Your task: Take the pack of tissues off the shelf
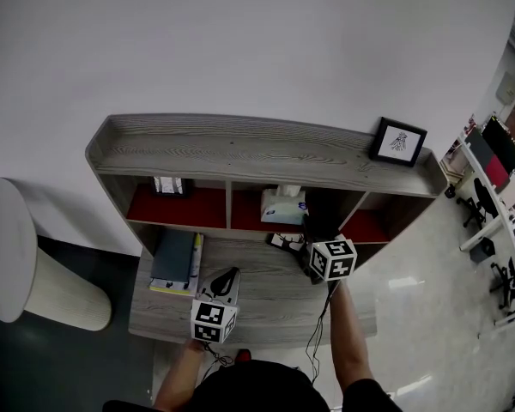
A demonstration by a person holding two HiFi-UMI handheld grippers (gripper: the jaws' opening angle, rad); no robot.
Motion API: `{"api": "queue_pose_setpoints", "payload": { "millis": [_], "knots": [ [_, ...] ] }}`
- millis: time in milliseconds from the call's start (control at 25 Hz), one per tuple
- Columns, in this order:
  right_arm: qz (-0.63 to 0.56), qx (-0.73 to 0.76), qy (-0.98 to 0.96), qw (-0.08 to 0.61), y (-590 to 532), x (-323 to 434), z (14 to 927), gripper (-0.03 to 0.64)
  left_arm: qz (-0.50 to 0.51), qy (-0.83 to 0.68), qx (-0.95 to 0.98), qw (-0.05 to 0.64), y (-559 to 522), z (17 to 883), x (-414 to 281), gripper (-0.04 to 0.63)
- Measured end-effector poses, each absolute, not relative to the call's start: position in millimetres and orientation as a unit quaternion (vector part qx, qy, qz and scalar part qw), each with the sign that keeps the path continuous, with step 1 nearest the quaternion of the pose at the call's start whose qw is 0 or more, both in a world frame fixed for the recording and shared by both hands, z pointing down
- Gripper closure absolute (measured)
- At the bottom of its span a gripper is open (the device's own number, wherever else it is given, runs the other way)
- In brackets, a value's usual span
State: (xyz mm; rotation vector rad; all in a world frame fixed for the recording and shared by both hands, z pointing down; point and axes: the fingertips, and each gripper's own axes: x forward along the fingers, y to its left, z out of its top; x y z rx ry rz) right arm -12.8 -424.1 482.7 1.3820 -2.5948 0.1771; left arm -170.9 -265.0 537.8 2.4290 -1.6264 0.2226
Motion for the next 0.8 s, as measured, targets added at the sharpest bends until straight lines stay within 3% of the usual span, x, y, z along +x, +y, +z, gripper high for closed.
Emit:
{"api": "queue_pose_setpoints", "payload": {
  "millis": [800],
  "knots": [
    [0.047, 0.489, -0.871, -0.003, -345, 38, 431, 0.589, 0.079, -0.539, 0.832, 0.104, -249, 539, -150, 0.589]
  ]
}}
